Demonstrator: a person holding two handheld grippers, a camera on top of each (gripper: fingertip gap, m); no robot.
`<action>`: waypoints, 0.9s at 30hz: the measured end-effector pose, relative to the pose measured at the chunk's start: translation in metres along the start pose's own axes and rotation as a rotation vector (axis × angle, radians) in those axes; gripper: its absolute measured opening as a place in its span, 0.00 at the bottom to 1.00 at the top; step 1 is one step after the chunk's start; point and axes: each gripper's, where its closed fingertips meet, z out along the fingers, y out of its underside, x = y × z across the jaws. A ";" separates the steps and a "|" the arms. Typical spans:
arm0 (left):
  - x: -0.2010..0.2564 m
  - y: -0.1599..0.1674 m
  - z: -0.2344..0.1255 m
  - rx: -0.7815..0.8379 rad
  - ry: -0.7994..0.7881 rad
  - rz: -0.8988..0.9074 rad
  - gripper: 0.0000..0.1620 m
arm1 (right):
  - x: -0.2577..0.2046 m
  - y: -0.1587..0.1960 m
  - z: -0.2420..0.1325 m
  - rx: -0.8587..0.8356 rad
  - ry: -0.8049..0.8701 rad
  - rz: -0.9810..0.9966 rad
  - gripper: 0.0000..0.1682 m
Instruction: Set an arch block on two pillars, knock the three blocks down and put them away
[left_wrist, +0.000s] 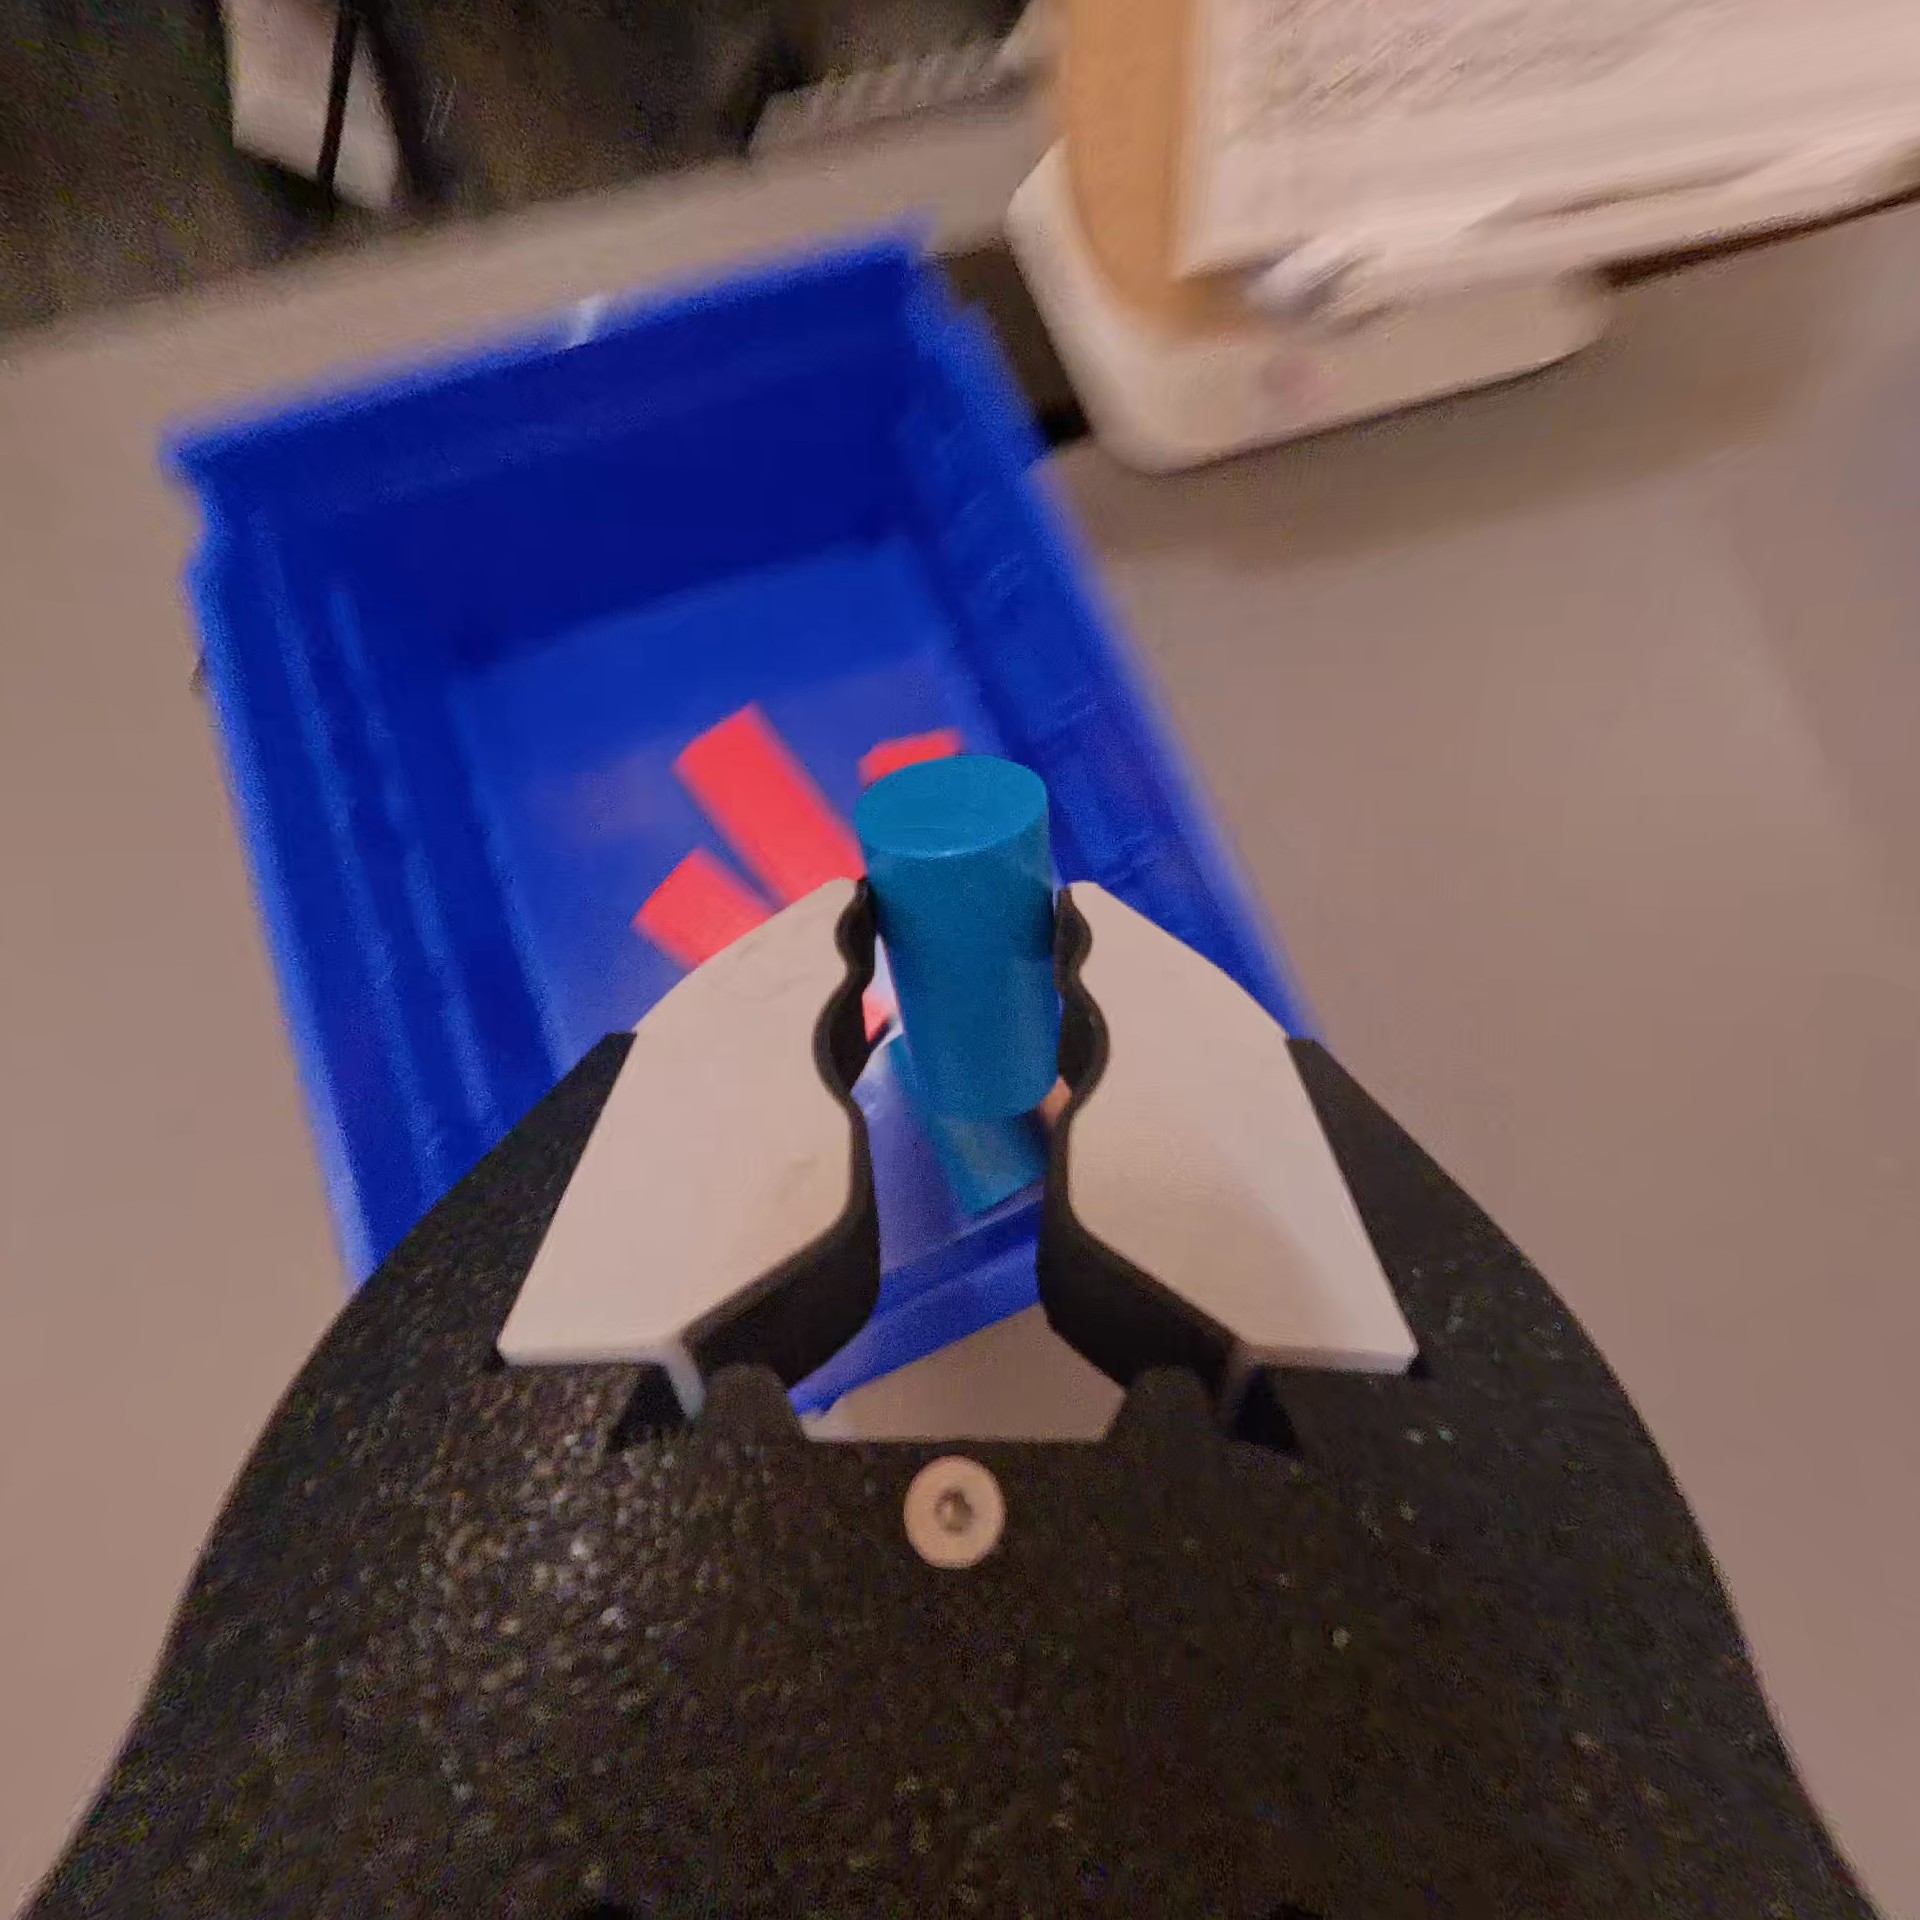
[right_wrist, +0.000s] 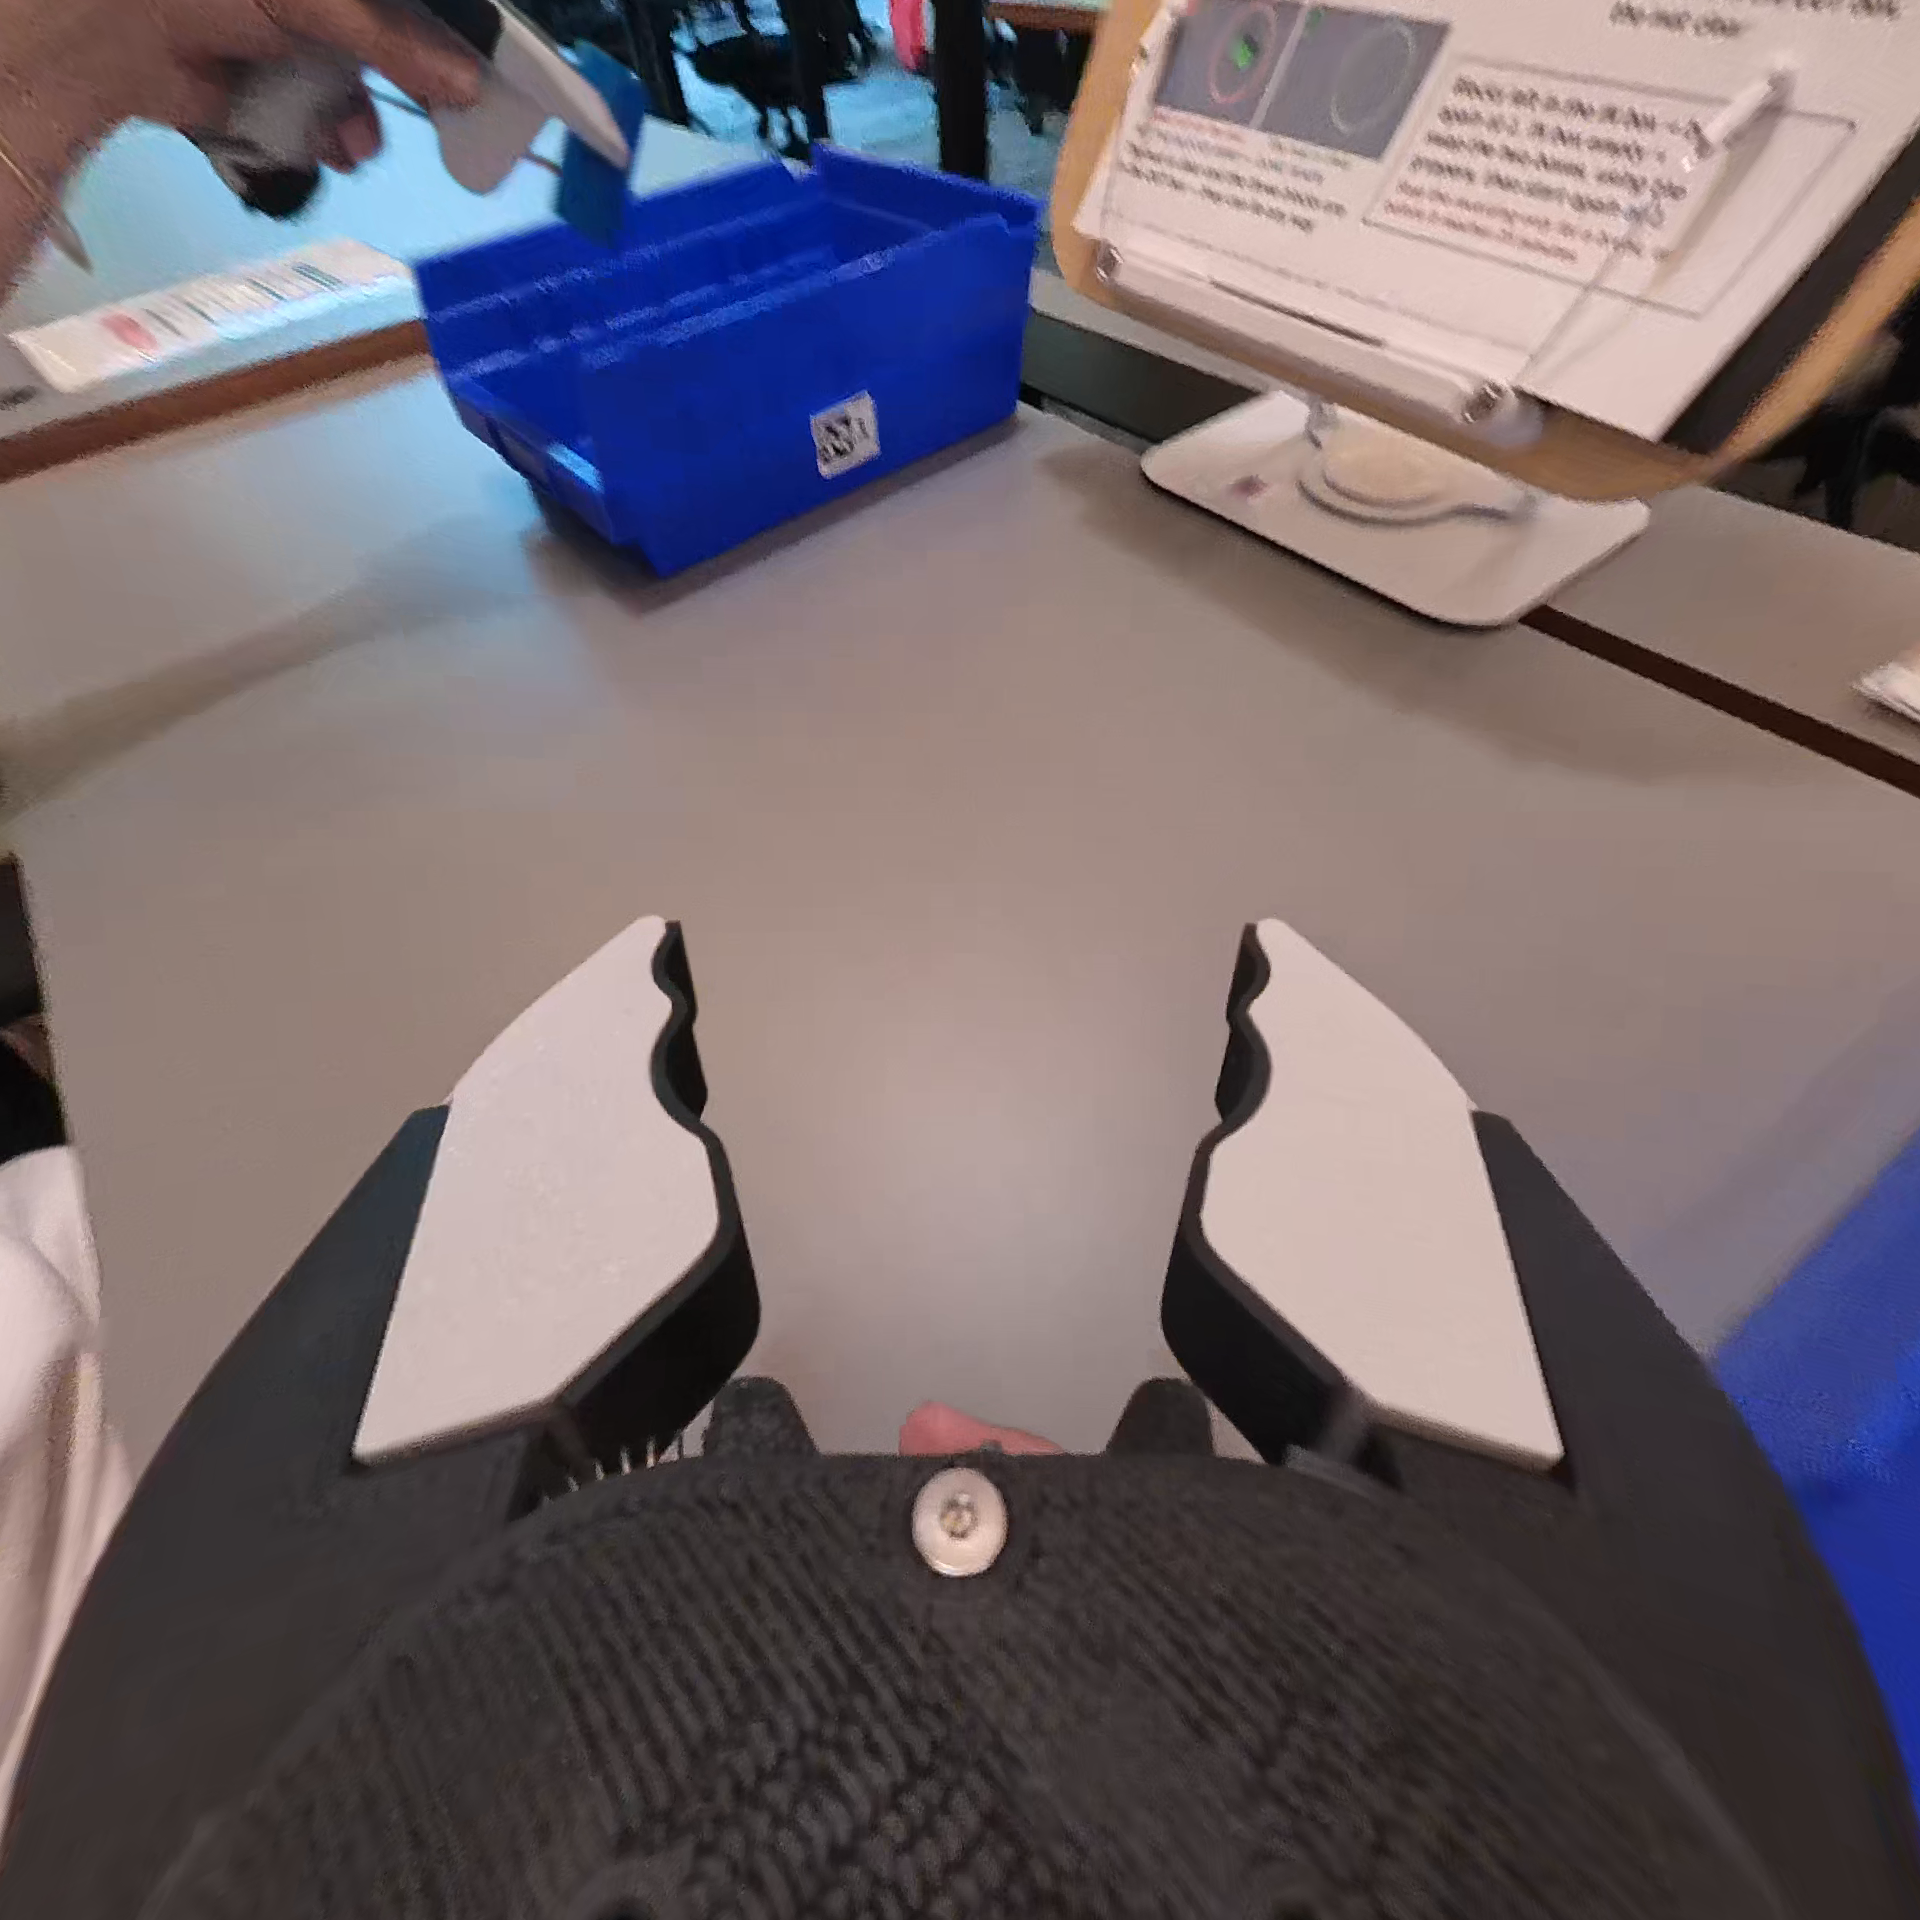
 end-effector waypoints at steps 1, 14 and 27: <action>0.023 -0.013 -0.011 0.098 0.071 0.055 0.20 | -0.008 -0.009 0.003 0.027 -0.043 0.005 0.59; 0.297 0.012 -0.045 0.622 0.848 0.433 0.20 | -0.067 -0.098 0.032 0.312 -0.340 -0.147 0.46; 0.362 0.040 -0.035 0.628 0.919 0.642 0.20 | -0.081 -0.073 0.043 0.244 -0.393 -0.251 0.34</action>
